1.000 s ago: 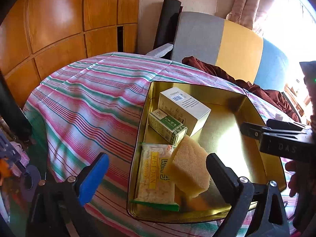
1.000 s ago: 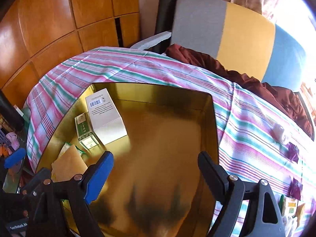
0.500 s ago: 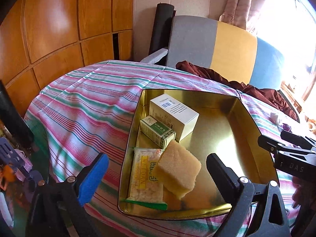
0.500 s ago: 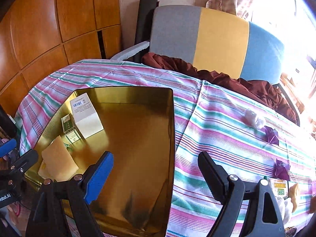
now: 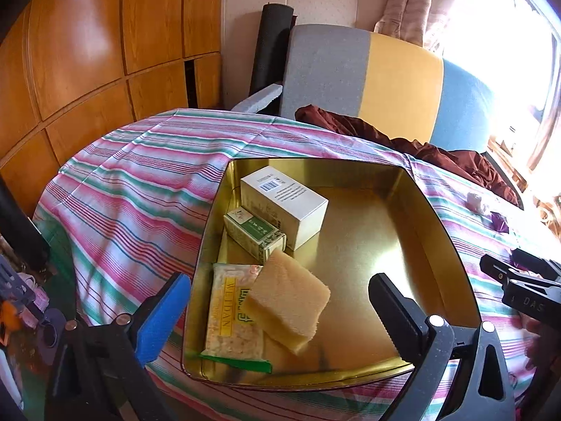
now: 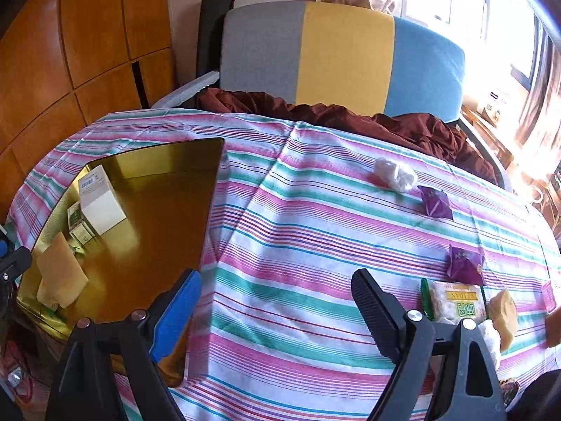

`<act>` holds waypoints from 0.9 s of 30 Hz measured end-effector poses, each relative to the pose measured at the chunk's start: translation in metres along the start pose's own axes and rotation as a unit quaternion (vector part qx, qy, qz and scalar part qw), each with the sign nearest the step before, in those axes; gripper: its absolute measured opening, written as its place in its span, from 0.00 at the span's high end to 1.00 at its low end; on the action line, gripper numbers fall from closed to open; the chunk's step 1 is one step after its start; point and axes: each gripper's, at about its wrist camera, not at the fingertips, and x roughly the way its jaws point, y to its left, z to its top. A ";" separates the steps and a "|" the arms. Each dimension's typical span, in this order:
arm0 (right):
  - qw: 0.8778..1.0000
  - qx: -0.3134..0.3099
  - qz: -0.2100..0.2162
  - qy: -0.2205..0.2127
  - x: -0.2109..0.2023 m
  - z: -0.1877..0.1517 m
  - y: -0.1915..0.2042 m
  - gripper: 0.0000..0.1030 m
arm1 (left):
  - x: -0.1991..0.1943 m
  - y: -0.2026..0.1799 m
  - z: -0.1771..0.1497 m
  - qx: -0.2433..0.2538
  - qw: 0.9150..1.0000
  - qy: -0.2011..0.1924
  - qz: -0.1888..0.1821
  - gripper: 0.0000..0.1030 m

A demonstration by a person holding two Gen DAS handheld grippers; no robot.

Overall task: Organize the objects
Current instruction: 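Withdraw both tools from the tray toward the remaining items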

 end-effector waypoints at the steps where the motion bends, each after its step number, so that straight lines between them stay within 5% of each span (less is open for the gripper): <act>1: 1.000 0.005 -0.005 0.002 0.000 -0.002 -0.009 0.14 | 0.000 -0.002 0.001 0.003 1.000 0.000 -0.002 0.00; 13: 0.990 0.119 -0.073 0.014 -0.012 0.011 -0.144 0.14 | -0.001 -0.051 0.017 0.057 0.997 -0.009 -0.045 0.00; 19: 0.978 0.172 -0.120 0.000 -0.012 0.013 -0.212 0.14 | -0.004 -0.092 0.034 0.097 0.990 -0.024 -0.099 0.00; 27: 0.963 0.251 -0.096 0.011 -0.004 0.000 -0.246 0.14 | 0.011 -0.163 0.059 0.128 0.976 -0.003 -0.177 0.00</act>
